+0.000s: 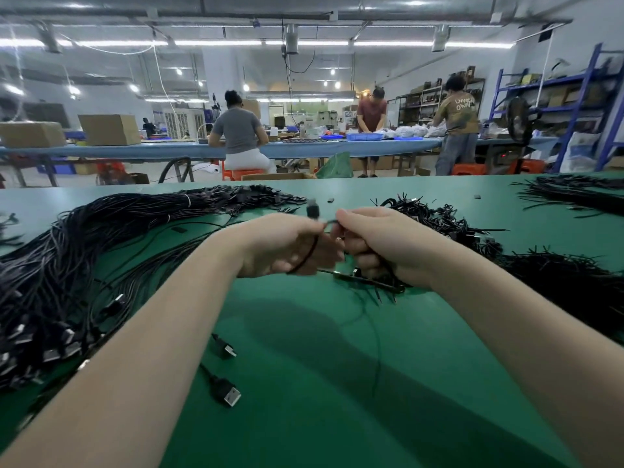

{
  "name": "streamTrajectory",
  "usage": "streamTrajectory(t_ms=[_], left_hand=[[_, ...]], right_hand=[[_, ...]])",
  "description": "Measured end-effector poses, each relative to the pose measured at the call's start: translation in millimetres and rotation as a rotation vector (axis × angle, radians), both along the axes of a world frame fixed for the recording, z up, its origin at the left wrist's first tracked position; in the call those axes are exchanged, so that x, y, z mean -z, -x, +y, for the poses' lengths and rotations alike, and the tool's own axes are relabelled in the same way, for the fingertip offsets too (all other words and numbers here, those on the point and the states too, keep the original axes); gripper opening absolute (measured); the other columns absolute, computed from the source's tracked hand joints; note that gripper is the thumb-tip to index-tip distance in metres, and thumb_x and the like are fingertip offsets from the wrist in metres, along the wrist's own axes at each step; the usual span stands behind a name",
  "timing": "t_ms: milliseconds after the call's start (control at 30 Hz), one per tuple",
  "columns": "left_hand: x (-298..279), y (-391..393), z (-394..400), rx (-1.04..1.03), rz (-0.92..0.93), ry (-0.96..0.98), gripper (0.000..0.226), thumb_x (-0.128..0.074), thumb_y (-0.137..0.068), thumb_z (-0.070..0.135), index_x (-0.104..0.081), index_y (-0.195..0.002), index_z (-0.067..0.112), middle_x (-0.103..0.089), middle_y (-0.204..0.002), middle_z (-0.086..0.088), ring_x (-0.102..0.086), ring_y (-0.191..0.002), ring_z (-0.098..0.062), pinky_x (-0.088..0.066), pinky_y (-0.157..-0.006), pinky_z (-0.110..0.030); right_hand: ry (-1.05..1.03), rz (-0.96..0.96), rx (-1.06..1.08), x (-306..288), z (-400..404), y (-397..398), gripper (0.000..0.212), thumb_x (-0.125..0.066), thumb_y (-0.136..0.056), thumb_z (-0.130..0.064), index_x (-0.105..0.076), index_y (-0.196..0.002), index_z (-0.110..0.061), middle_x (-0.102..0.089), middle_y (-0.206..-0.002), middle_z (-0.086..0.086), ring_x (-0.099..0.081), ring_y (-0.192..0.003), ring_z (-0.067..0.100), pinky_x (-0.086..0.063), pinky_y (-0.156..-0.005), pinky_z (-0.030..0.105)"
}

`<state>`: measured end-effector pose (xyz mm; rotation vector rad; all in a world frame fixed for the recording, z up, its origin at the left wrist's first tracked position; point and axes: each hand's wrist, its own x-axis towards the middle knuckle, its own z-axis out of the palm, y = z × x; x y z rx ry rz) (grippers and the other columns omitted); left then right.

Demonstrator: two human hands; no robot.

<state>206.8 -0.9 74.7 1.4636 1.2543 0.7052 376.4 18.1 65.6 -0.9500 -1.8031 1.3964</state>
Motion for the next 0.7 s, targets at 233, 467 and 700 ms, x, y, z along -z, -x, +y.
streamTrajectory(t_ms=[233,467,700], left_hand=[[-30.5,11.9,-1.2,-0.158,-0.892,-0.171,0.045,-0.033,-0.103,0.032,-0.072,-0.098,0.011,-0.075,-0.083,0.0,-0.071,-0.074,-0.011,-0.056,-0.063,-0.021],[-24.1,17.5,-14.0,0.188,0.054,0.007,0.04,-0.045,-0.091,0.037,-0.076,-0.084,0.013,-0.069,-0.069,-0.003,-0.064,-0.058,-0.013,-0.046,-0.05,-0.02],[-23.8,-6.2,-1.0,-0.254,-0.226,-0.284,0.035,-0.038,-0.103,0.033,-0.063,-0.091,0.012,-0.069,-0.072,0.002,-0.067,-0.072,-0.01,-0.052,-0.072,-0.024]], right_hand=[[0.101,-0.087,-0.371,34.7,-8.1,14.1,0.032,-0.038,-0.102,-0.035,-0.063,-0.09,-0.021,-0.038,-0.061,-0.006,-0.038,-0.051,0.011,-0.04,-0.053,0.022],[-0.232,-0.17,0.126,10.6,7.7,-7.4,0.037,-0.055,-0.092,-0.045,-0.061,-0.067,-0.018,-0.042,-0.048,-0.012,-0.036,-0.044,0.009,-0.032,-0.043,0.02],[-0.283,0.033,0.087,2.8,-12.6,20.9,0.028,-0.035,-0.103,-0.025,-0.053,-0.083,-0.02,-0.043,-0.047,-0.012,-0.039,-0.04,0.007,-0.032,-0.043,0.021]])
